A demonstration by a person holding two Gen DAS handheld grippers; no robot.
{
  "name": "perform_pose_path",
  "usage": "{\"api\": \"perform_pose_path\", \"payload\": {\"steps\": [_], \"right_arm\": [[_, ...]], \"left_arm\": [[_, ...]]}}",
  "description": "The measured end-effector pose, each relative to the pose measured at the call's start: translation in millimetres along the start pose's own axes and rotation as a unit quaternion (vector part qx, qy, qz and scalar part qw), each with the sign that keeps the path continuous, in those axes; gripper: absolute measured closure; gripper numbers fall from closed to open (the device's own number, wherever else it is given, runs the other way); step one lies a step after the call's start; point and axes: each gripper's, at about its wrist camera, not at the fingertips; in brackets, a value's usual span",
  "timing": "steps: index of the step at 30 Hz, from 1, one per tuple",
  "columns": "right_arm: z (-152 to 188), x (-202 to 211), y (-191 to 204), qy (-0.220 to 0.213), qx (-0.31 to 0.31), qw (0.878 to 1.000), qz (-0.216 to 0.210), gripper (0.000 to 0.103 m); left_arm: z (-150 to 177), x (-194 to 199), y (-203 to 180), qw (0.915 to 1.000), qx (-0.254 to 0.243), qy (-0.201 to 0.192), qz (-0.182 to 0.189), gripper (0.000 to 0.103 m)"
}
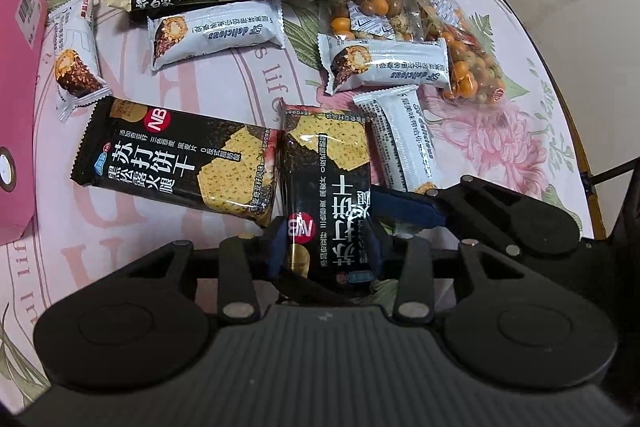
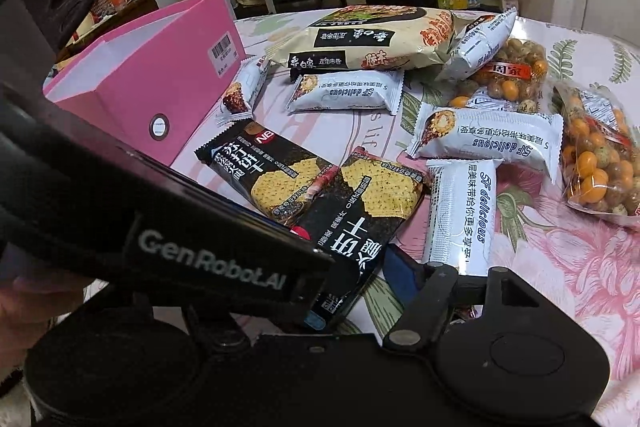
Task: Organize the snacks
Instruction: 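Grasp the black cracker pack with the left gripper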
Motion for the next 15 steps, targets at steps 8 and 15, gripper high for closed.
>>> {"api": "perform_pose_path", "payload": {"steps": [8,15], "right_arm": [[-5.8,14.1,4.1,-0.002,0.005,1.000,-0.007,0.029],[-15.7,32.1,14.6,-0.001,0.019,1.000,-0.016,0.029]], "left_arm": [[-2.5,13.0,-10.3,1.0000,-0.004,0.002,-0.002,0.065],[-4.2,35.3,-21.8,0.9998,-0.016,0.009,-0.008,0.064]]}}
Point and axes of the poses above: each gripper's, at about its wrist camera, not at the fingertips, and x roughly against the way its jaws point, y to its left, z to its underside, and after that the axes turned 13 degrees about -y, right-handed
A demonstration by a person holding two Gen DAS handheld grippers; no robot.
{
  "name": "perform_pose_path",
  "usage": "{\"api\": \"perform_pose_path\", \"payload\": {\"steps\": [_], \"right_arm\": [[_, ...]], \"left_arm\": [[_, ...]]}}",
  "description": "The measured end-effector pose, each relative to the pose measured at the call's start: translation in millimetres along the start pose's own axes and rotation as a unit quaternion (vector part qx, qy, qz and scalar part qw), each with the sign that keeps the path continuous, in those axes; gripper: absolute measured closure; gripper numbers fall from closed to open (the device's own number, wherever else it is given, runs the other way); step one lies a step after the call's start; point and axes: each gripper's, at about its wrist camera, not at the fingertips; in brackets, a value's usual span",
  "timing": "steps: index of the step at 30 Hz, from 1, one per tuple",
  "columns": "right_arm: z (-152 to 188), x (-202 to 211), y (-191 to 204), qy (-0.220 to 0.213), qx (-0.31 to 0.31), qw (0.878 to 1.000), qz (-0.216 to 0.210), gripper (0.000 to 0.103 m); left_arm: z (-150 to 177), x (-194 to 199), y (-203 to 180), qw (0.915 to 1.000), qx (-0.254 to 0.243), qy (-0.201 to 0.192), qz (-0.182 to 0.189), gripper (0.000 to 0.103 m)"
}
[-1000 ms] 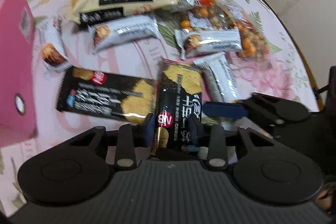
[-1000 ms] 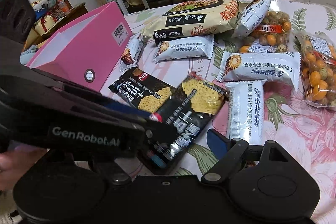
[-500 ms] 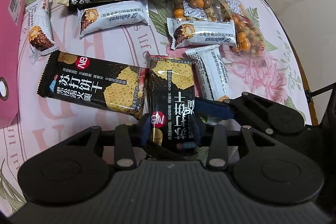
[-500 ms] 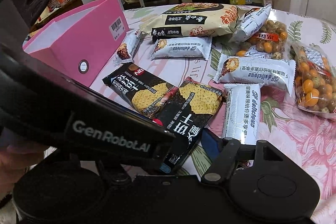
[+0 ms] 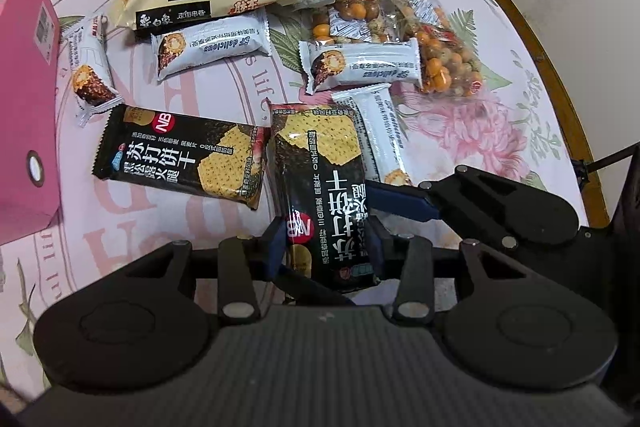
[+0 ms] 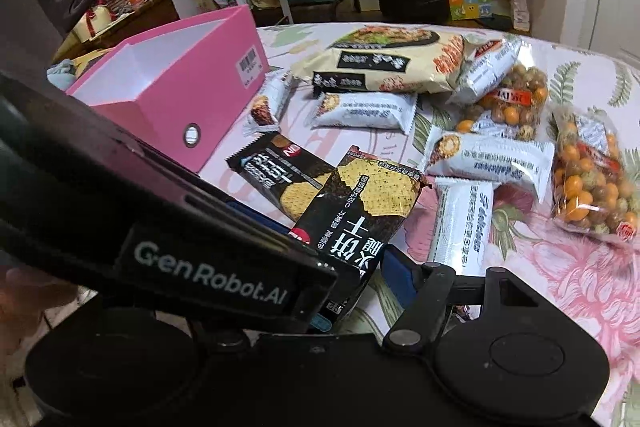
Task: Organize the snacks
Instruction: 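Grasp the black cracker pack with the left gripper, then carry the black cracker pack into the pink box and open the left gripper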
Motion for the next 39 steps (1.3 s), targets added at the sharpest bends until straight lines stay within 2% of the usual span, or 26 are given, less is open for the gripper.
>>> {"api": "perform_pose_path", "payload": {"steps": [13,22,31,36,39], "right_arm": [[-31.1,27.9,45.1,-0.016,0.059,0.998,-0.033,0.029],[-59.2,19.2,101.2,-0.015,0.087,0.991,-0.098,0.031],[-103.7,-29.5,146.1,-0.045,0.093,0.985,-0.138,0.031],[-134.0,-76.0,159.5,-0.044,0.124,0.980,-0.148,0.032],[-149.4,-108.4,161.6,-0.023,0.138,0.979,-0.150,0.032]], "left_arm": [[-2.0,65.7,3.8,0.9997,0.012,-0.017,-0.014,0.064],[1.4,123.4,43.4,0.9968,0.034,-0.031,-0.065,0.063],[-23.0,163.8,110.5,0.9880,0.061,-0.081,-0.116,0.061],[-51.7,157.4,162.5,0.9824,0.091,-0.098,-0.131,0.061],[-68.2,141.3,193.0,0.9797,0.118,-0.101,-0.127,0.061]]}}
Point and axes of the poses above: each gripper's, at about its wrist camera, not at the fingertips, and x roughly against the way its jaws point, y to its left, z to its underside, and after that the axes turned 13 degrees about -y, right-handed
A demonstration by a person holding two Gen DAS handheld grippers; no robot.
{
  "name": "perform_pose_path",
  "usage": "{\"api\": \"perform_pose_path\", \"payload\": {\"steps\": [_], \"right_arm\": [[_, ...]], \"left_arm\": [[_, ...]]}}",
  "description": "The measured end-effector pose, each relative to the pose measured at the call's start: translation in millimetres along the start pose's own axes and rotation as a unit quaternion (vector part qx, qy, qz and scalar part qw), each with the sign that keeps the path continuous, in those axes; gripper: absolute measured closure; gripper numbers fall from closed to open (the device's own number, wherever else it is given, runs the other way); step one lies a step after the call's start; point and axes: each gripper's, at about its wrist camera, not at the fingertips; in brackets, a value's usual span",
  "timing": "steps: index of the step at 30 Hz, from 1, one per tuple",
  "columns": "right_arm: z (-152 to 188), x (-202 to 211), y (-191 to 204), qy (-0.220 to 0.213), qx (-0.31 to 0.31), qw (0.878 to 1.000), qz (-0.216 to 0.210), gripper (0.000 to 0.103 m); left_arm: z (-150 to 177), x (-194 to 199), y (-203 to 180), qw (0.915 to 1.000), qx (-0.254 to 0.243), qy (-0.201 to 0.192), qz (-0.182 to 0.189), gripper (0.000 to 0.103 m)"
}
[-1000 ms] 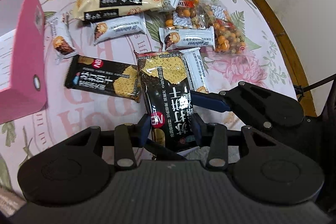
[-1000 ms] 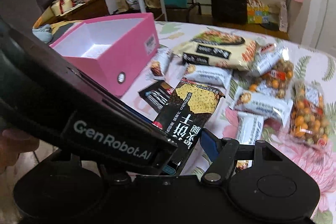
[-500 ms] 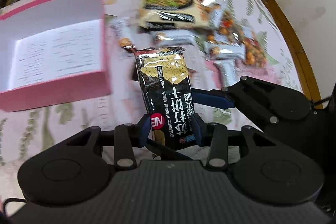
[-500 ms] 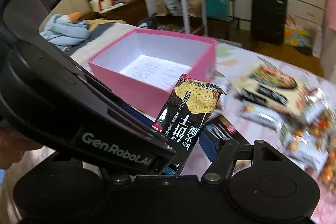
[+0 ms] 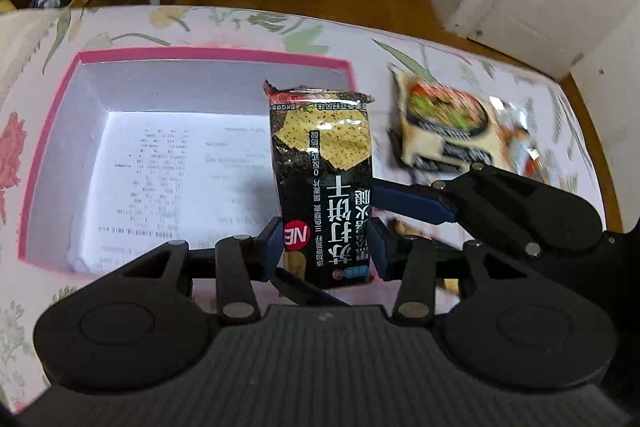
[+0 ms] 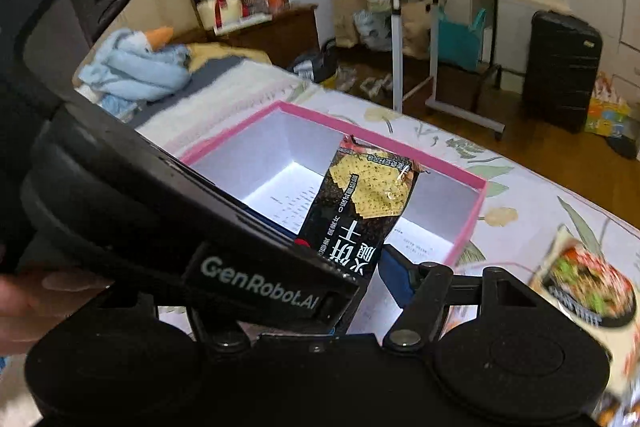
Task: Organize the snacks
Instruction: 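Carry the black cracker pack into the pink box and open the left gripper, then grasp the black NB cracker pack with the left gripper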
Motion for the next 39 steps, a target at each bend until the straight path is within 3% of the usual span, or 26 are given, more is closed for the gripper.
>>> {"api": "perform_pose_path", "payload": {"steps": [7,11,15,21,26,32,39], "right_arm": [[-6.7,-63.4,-4.6,0.057,0.071,0.996,0.021,0.034],[-9.3,-80.7,-8.5,0.093,0.079,0.992,0.038,0.034],[-8.6,-73.6,-1.8,0.079,0.127,0.986,0.075,0.033],[-6.9,-15.4,-1.1,0.037,0.124,0.990,0.063,0.032],[-2.0,56.6,-10.4,0.003,0.115,0.993,0.020,0.031],[3.5,107.6,-29.8,0.072,0.141,0.987,0.011,0.031],[51.3,130.2,-49.6,0.109,0.137,0.984,-0.044,0.031]], "left_arm": [[-15.3,-66.9,38.8,0.9984,0.042,0.033,0.016,0.061],[-13.3,-91.4,52.0,0.9954,0.075,0.051,0.030,0.061],[-10.2,-92.1,59.6,0.9928,0.106,0.040,0.039,0.049],[-8.5,-42.0,49.4,0.9967,0.069,-0.034,0.027,0.046],[0.5,12.8,25.9,0.9964,0.022,-0.060,0.055,0.046],[31.3,54.3,-26.4,0.9948,-0.042,-0.070,0.061,0.046],[72.1,30.8,-70.8,0.9942,-0.017,-0.019,0.105,0.047]]}}
Point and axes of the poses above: each gripper's, at about its wrist camera, not at the fingertips, and x roughly against the way its jaws point, y to its left, z to its underside, and after that the axes turned 13 degrees about -y, right-handed
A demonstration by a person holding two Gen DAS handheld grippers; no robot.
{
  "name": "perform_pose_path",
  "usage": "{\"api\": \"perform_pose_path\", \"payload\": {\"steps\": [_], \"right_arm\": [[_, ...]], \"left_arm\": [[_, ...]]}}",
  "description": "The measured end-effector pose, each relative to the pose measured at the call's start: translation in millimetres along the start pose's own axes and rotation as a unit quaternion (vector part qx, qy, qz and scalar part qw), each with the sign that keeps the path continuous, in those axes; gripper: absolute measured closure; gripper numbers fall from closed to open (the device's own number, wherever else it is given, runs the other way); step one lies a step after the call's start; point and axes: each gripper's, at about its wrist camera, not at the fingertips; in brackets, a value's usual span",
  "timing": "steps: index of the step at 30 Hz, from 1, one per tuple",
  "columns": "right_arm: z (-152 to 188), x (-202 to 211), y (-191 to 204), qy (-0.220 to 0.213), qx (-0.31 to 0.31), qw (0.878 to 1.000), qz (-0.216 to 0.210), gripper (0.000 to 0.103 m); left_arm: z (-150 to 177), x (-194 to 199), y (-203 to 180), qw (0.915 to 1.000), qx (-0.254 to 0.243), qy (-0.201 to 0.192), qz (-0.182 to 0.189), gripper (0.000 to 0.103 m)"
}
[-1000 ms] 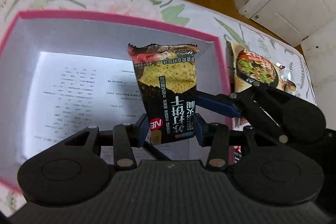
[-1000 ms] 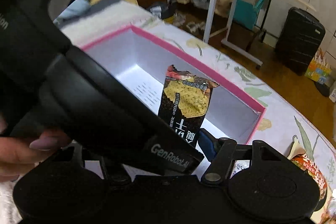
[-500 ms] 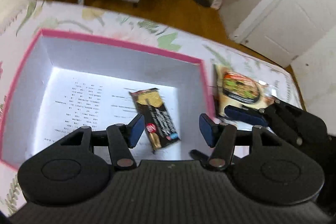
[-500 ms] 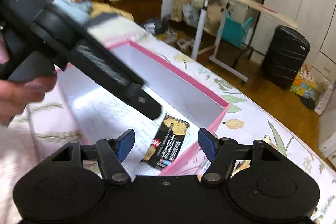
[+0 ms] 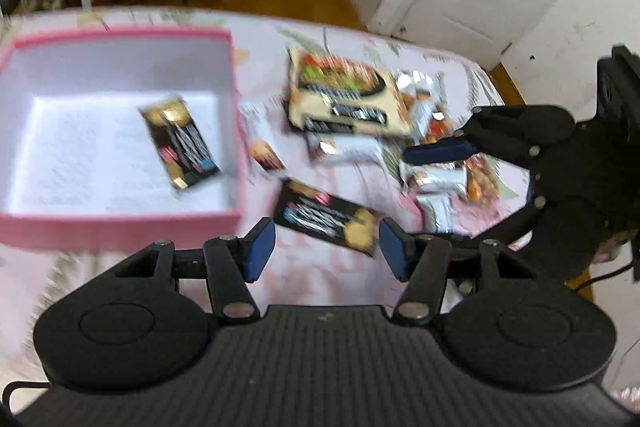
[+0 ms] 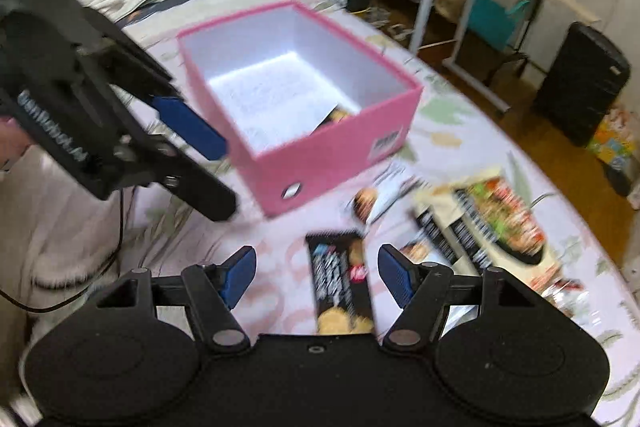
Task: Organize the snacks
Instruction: 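Grasp the black NB cracker pack with the left gripper, then carry the NB cracker pack into the pink box and release it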
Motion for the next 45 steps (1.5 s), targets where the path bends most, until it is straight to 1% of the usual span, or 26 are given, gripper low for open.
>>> {"api": "perform_pose_path", "payload": {"steps": [3,9,13,15,17,18,19,21,22,28,32,34,37,39,42,45], "right_arm": [[26.4,-18.7,-5.0,0.005,-0.013,1.000,-0.007,0.031],[68.0,-59.0,-25.3,0.011,-0.026,0.999,0.016,0.031],[83.5,-77.9,-34.3,0.013,-0.021,1.000,0.014,0.031],[87.2,-79.1,-34.4,0.001,-0.025,1.000,0.007,0.031],[88.4,-78.0,-33.8,-0.007,-0.025,1.000,0.008,0.035],[88.1,-77.3,-33.5,-0.011,-0.027,1.000,0.011,0.041],[88.1,-76.0,-33.5,-0.013,-0.033,0.999,0.012,0.044],[87.1,-74.2,-31.0,-0.011,-0.043,0.999,0.022,0.047],[87.0,-74.6,-29.8,-0.010,-0.047,0.998,0.029,0.048],[84.8,-74.5,-20.0,0.002,-0.091,0.993,0.081,0.049],[84.8,-68.9,-4.6,0.011,-0.094,0.990,0.103,0.049],[83.4,-63.3,2.3,0.018,-0.095,0.989,0.108,0.049],[77.9,-52.6,9.8,0.025,-0.092,0.989,0.113,0.049],[73.6,-44.2,16.2,0.024,-0.083,0.990,0.113,0.049],[64.2,-34.3,20.7,0.023,-0.089,0.990,0.109,0.049],[53.0,-23.8,26.2,0.021,-0.098,0.989,0.110,0.049]], "left_arm": [[16.7,-30.8,-0.9,0.9990,0.041,0.017,0.004,0.047],[46.7,-90.8,3.6,0.9944,0.092,0.046,-0.023,0.048],[56.3,-120.8,7.2,0.9909,0.121,0.047,-0.037,0.049],[60.8,-132.3,8.8,0.9884,0.136,0.057,-0.039,0.049],[63.1,-138.2,8.1,0.9879,0.139,0.054,-0.044,0.051],[62.5,-139.2,6.0,0.9886,0.135,0.050,-0.045,0.051],[62.2,-138.0,5.2,0.9893,0.131,0.044,-0.046,0.052],[61.4,-143.1,1.5,0.9901,0.128,0.039,-0.043,0.058],[61.2,-144.8,0.5,0.9903,0.128,0.039,-0.039,0.061],[62.3,-144.8,-5.5,0.9923,0.112,0.040,-0.036,0.063],[62.5,-141.7,-6.5,0.9918,0.107,0.066,-0.025,0.063],[63.9,-137.0,-5.0,0.9894,0.121,0.080,-0.017,0.063],[64.9,-126.1,-7.3,0.9872,0.134,0.086,-0.007,0.063],[64.2,-115.1,-14.5,0.9888,0.122,0.086,-0.005,0.063],[62.0,-99.0,-27.6,0.9926,0.085,0.087,-0.008,0.063],[56.9,-80.8,-31.4,0.9935,0.079,0.081,-0.008,0.063]]}}
Point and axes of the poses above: each gripper's, at about its wrist camera, not at the fingertips, and x roughly against the way its jaws point, y to its left, z to its underside, and after that the axes turned 13 degrees about -y, right-handed
